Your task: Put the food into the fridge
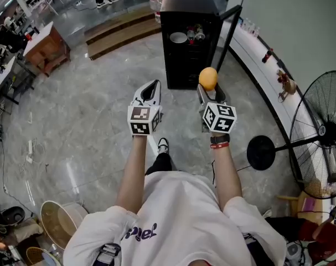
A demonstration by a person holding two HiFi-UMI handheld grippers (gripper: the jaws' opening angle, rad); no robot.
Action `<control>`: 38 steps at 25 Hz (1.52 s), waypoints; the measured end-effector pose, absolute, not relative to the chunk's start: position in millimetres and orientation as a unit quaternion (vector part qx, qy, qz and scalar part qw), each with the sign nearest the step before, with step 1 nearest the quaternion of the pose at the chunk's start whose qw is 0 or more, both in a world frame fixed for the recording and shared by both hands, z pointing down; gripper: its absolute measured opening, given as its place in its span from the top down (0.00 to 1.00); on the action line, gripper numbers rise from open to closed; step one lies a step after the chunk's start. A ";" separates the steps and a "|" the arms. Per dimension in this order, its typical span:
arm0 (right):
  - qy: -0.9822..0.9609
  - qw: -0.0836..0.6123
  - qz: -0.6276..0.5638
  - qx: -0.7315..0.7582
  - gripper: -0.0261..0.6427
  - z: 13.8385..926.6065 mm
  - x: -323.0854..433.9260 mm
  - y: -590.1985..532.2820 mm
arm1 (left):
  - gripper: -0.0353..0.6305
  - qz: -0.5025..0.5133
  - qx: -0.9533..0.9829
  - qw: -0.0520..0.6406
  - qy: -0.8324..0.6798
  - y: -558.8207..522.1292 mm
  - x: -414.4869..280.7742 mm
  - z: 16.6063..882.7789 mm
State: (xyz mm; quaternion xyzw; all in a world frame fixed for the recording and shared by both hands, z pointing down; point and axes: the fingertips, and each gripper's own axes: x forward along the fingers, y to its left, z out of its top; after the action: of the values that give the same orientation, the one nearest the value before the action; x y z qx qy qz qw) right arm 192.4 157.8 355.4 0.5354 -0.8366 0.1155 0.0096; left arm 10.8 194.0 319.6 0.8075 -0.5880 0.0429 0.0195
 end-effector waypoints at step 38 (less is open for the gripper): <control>-0.827 0.047 0.175 0.533 0.52 403.8 54.2 -97.7 | 0.92 0.061 0.857 0.047 -0.509 -91.3 -91.0 367.5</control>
State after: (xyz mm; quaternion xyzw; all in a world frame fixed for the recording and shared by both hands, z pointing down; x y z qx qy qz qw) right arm 54.2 -97.7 403.8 0.5329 -0.8266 0.1746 0.0472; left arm -91.0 -91.3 367.5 0.8571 -0.5095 0.0611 0.0466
